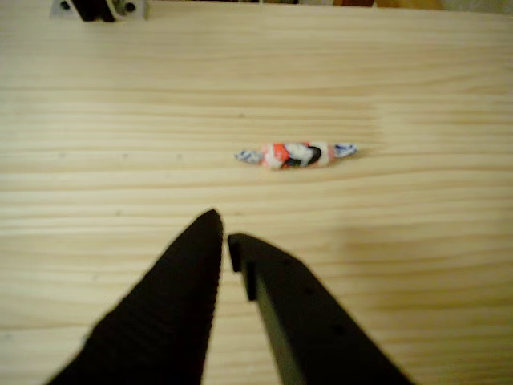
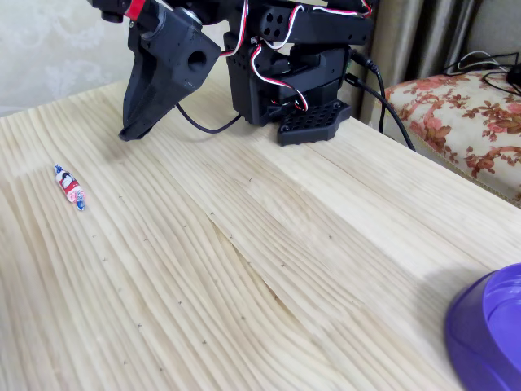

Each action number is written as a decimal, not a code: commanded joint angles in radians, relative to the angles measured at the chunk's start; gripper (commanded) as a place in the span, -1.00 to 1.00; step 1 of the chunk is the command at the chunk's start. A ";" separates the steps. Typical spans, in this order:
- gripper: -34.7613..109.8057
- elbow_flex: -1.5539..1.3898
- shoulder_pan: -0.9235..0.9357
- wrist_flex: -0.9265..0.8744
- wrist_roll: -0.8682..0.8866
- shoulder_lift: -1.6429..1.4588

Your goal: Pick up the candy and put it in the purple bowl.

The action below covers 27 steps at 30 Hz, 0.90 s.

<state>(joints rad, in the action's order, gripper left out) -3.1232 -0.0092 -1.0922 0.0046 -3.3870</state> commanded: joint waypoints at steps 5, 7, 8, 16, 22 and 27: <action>-0.52 0.005 -0.012 0.014 0.002 -0.067; -0.52 0.005 -0.011 0.014 0.003 -0.067; -0.52 0.005 -0.011 0.014 0.003 -0.067; -0.52 0.006 -0.017 0.014 0.002 -0.067; -0.52 0.008 -0.017 0.014 0.002 -0.066; -0.52 0.008 -0.017 0.014 0.002 -0.066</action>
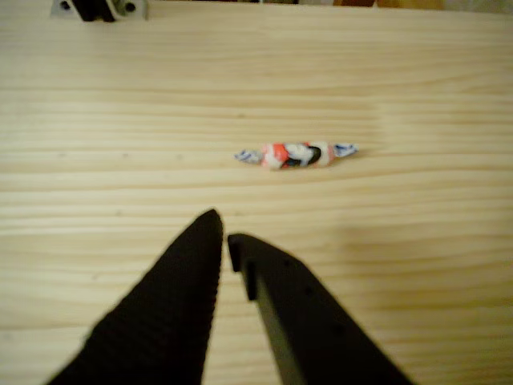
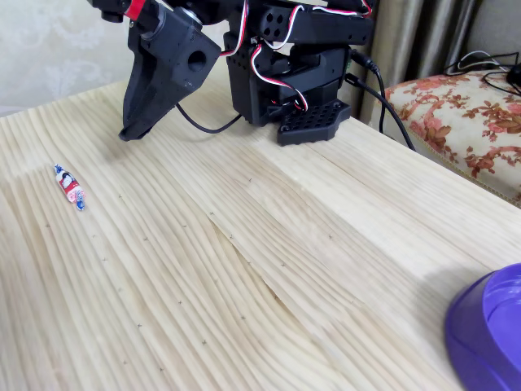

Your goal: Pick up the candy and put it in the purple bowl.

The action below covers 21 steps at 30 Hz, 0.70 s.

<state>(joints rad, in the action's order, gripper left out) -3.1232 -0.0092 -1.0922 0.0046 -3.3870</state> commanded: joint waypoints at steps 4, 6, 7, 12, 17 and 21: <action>-0.52 0.012 -0.017 0.005 0.002 -0.064; -0.52 0.025 -0.014 -0.011 0.002 -0.063; -0.52 0.031 -0.005 -0.012 0.002 -0.063; -0.52 0.066 0.034 -0.017 0.003 -0.057; -0.52 0.164 0.052 -0.014 0.011 0.049; -0.52 0.264 0.080 0.003 0.011 0.179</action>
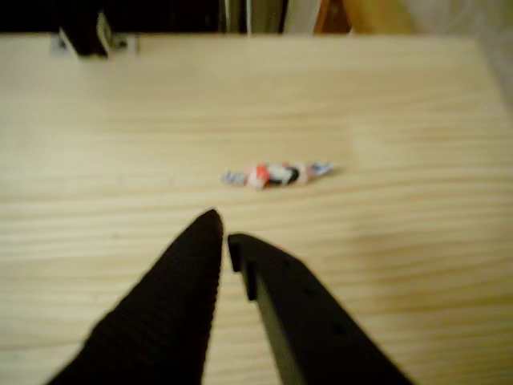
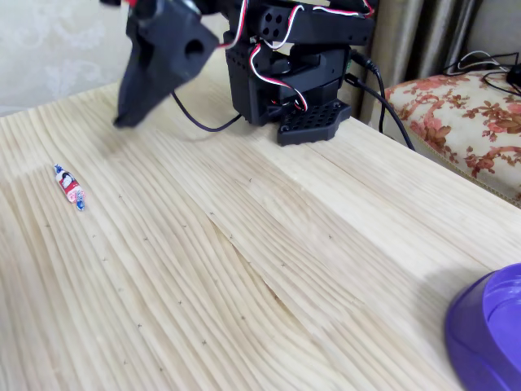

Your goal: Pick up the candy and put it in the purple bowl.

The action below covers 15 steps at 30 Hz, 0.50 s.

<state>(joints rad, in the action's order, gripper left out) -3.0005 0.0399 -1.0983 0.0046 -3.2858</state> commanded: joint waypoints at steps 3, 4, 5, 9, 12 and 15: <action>-0.52 0.215 0.051 0.015 0.018 0.172; -0.52 0.250 0.057 0.017 0.023 0.209; -0.52 0.291 0.061 0.017 0.026 0.252; -0.52 0.483 0.109 0.014 0.029 0.456; -0.52 0.624 0.158 0.026 0.025 0.621; -0.52 0.752 0.172 0.028 0.025 0.769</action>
<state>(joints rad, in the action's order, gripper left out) -2.4544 0.1825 -1.0922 0.0184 -2.6507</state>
